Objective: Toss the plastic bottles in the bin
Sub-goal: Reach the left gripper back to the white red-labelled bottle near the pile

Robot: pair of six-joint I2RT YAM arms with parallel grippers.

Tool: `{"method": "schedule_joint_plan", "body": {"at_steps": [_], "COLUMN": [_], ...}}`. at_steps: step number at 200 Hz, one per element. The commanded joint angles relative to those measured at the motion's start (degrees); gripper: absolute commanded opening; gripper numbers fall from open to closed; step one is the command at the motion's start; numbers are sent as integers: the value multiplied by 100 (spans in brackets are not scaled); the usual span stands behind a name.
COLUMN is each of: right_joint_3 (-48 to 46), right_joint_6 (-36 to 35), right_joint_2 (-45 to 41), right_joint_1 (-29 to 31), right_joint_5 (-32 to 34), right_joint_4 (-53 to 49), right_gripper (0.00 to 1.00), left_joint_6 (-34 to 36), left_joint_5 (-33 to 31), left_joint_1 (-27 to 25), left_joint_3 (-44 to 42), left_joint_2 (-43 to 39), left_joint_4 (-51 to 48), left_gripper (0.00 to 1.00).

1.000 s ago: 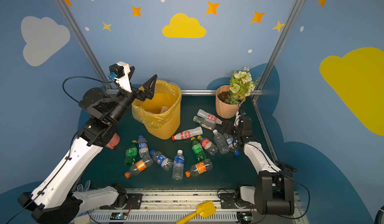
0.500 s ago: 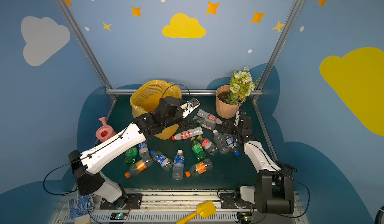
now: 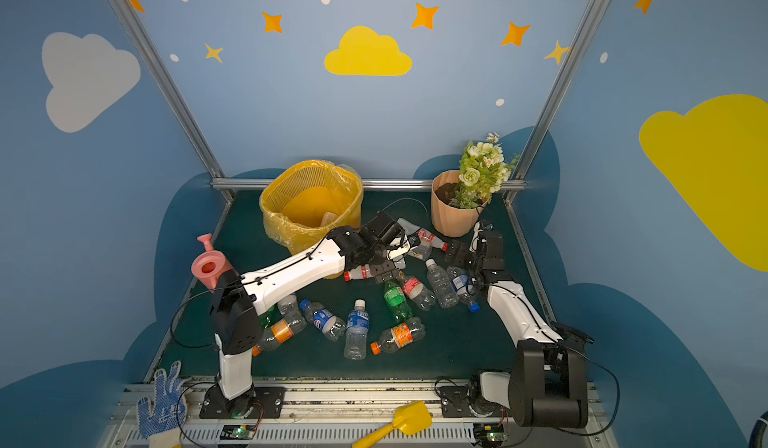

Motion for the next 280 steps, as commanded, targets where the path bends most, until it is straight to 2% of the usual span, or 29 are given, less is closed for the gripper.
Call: {"method": "schedule_joint_plan", "body": {"at_steps": [1, 48, 70, 107, 150, 280], "right_joint_3": [-89, -125, -147, -106, -120, -167], "right_joint_6": [-9, -77, -73, -71, -111, -79], "right_joint_2": [-113, -173, -188, -191, -189, -161], "right_joint_1": [-32, -111, -168, -216, -272, -347], "right_joint_5": [83, 131, 109, 59, 43, -66], "right_joint_4": [-96, -174, -162, -189, -255, -240], "right_gripper": [97, 97, 97, 97, 97, 97], "left_joint_6": [178, 3, 199, 226, 295, 295], "left_joint_5": [-257, -13, -107, 92, 183, 317], "left_joint_1": [35, 322, 363, 418, 602, 645], "left_joint_3": [261, 353, 357, 403, 759, 847], "left_joint_2": [279, 680, 842, 1090, 1475, 1922], "left_joint_4": [-528, -510, -545, -437, -553, -559], "left_gripper": [98, 98, 97, 96, 90, 87]}}
